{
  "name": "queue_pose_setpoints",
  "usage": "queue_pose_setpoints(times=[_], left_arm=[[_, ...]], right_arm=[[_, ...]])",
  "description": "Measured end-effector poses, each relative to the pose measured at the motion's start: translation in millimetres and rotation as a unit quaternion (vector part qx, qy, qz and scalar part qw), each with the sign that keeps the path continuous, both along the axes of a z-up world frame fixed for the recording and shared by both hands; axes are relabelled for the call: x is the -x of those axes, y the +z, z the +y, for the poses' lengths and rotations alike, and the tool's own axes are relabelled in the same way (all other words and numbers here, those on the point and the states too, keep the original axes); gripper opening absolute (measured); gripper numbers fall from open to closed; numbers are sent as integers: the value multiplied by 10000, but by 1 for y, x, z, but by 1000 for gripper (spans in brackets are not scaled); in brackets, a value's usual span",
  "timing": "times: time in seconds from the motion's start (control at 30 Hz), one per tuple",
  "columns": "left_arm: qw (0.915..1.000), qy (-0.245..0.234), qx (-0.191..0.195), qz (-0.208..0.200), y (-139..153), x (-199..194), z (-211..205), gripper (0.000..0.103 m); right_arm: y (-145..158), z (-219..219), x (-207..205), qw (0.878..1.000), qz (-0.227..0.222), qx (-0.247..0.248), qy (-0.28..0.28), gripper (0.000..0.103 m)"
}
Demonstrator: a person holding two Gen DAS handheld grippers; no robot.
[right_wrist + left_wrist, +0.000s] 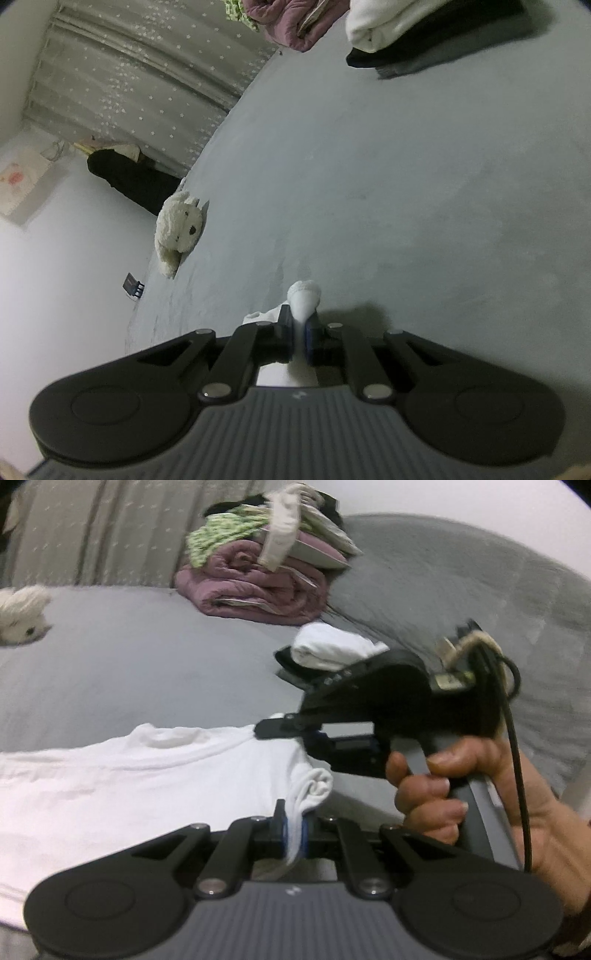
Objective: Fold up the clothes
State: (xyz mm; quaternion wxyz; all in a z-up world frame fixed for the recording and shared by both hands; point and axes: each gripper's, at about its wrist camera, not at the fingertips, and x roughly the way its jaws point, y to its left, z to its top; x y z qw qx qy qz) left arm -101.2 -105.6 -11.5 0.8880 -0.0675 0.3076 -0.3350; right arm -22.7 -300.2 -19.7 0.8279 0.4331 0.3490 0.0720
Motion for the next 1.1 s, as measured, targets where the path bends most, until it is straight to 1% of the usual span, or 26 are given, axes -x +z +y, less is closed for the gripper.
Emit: queue_pose_setpoints(times=[0.1, 0.2, 0.4, 0.6, 0.9, 1.1], left_arm=[[9996, 191, 183, 62, 1, -1, 13, 7], [9989, 393, 244, -11, 1, 3, 25, 7], [9963, 742, 427, -31, 2, 9, 54, 7], [9919, 1126, 585, 26, 4, 9, 82, 7], [9775, 1928, 837, 203, 5, 6, 137, 7], [9646, 2416, 918, 518, 3, 0, 168, 7]], right_arm=[[3, 7, -4, 10000, -34, -31, 11, 9], [7, 14, -8, 10000, -67, -62, 21, 9], [13, 30, -15, 9996, -195, -139, 132, 9], [23, 62, -25, 9985, -374, -231, 337, 9], [23, 109, -43, 9968, -434, -299, 604, 9], [22, 137, -49, 9952, -428, -172, 860, 9]])
